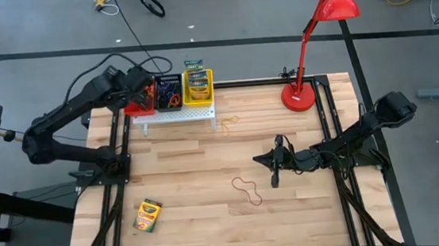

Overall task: Pick & Place Office Desk Supplies
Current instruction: Put the orange rubber band into the red bin on the shelf, then put the yellow rubber band into the red bin on the shelf

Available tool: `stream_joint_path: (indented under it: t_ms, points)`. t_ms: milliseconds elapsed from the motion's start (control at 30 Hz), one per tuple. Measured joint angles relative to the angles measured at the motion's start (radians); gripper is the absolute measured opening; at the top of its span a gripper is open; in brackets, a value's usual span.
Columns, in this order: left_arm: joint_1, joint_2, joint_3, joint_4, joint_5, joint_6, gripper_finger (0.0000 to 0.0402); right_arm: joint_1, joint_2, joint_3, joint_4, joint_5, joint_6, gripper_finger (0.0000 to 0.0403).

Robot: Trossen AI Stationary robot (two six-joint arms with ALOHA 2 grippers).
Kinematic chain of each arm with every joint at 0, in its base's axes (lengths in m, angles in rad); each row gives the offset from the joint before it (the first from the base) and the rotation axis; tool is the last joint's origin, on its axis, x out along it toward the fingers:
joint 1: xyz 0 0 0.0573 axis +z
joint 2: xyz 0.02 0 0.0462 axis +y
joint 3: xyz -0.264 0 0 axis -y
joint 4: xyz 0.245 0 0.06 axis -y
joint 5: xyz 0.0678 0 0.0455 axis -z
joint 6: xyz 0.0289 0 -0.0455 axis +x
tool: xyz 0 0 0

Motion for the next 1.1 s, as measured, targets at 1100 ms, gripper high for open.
stream_joint_path:
  t_ms: [1100]
  points:
    - [-0.057,0.008,-0.141,0.026,0.022,-0.062,0.0284,0.000,0.000,0.000,-0.002,0.000,0.000,0.0005]
